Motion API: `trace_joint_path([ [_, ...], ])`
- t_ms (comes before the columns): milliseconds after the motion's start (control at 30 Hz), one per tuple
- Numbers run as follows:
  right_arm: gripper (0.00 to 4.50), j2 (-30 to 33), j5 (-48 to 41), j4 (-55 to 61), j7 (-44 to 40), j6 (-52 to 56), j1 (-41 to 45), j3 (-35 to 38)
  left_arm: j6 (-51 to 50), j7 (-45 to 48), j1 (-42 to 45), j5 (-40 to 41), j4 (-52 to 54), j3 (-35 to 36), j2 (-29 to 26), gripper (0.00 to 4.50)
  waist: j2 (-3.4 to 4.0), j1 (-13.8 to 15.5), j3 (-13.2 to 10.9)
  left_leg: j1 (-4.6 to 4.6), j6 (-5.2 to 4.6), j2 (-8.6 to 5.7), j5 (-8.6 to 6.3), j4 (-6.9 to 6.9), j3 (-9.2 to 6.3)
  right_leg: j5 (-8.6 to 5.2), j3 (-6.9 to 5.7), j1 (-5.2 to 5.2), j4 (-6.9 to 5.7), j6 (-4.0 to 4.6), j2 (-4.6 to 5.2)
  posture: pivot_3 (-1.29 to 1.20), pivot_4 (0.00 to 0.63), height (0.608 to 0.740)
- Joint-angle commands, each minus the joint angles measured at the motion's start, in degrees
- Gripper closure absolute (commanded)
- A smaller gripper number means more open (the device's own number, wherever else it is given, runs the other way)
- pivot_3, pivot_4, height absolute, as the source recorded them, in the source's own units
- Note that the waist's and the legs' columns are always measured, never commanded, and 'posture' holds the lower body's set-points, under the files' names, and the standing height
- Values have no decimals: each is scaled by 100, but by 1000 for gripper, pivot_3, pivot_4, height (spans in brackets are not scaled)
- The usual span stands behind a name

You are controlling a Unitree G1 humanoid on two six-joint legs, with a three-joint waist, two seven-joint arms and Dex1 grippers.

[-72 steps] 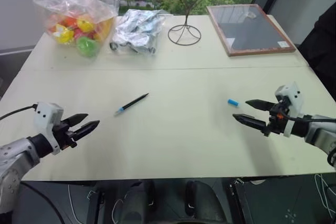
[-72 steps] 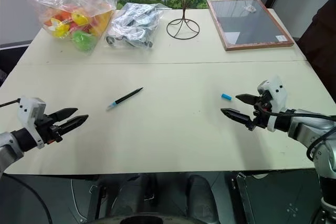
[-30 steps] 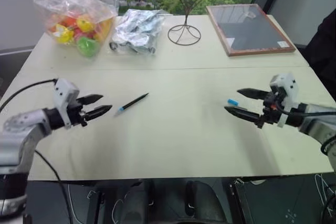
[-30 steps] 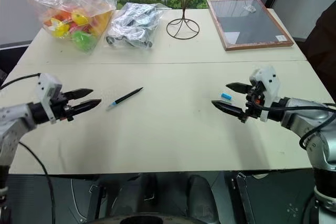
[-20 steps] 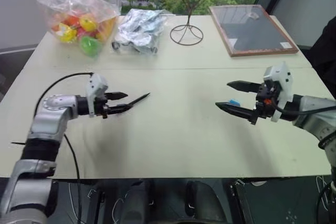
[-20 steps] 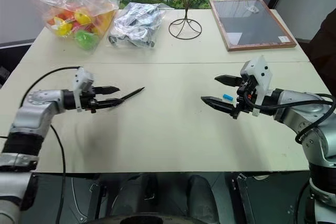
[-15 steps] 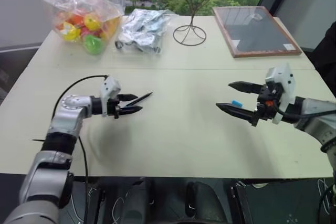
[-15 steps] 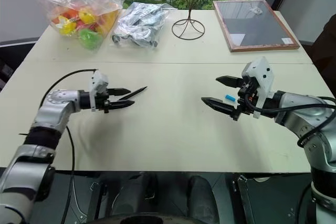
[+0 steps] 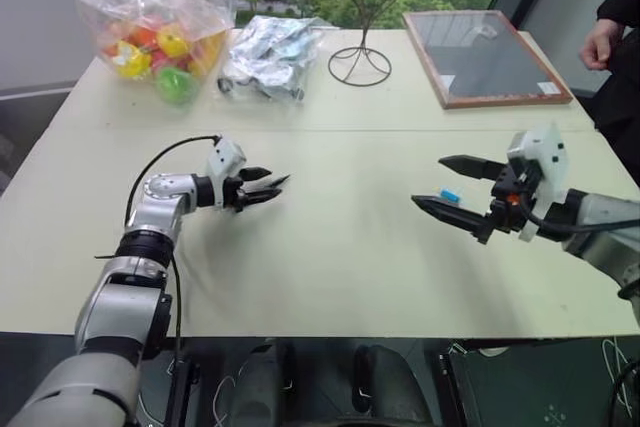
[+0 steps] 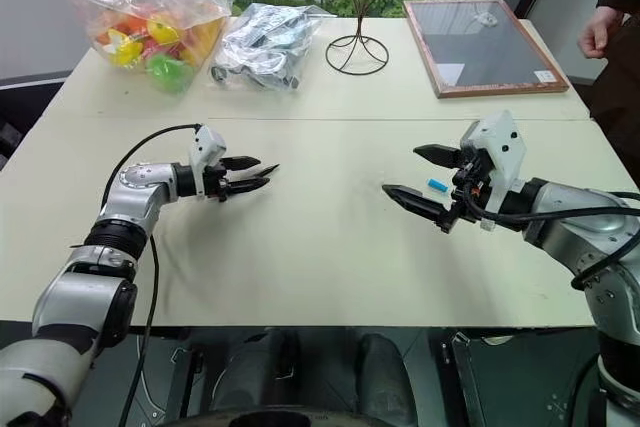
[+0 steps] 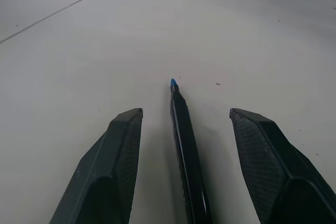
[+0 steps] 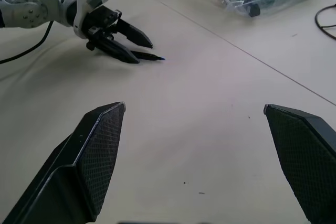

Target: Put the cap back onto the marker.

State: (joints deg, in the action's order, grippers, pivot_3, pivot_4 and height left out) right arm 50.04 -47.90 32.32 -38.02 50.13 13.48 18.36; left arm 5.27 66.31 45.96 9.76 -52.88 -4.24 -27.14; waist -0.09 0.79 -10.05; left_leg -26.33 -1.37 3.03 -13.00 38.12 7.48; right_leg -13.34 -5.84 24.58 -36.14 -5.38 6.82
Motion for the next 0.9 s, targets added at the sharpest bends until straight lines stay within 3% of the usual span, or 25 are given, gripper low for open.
trace_joint_path([
  [33,95,-28,-125,168,169,36,168,28,70,-4,-45,-60,5,109,-12,1740,-2,-2,1,0,0,0,0,0,0,0,0,-1,0,0,0,0,150,740],
  [367,95,-103,-112,21,272,51,479,-235,-82,36,-304,-234,352,23,-45,1740,-2,-3,3,1,-1,0,0,1,-1,0,0,-3,-2,0,0,0,150,740],
  [900,95,-271,1,64,320,-111,267,-240,-1229,126,102,-656,1134,-314,-190,1740,-2,-2,3,0,-1,-2,0,3,2,1,-1,-3,-4,-1,0,0,150,740],
])
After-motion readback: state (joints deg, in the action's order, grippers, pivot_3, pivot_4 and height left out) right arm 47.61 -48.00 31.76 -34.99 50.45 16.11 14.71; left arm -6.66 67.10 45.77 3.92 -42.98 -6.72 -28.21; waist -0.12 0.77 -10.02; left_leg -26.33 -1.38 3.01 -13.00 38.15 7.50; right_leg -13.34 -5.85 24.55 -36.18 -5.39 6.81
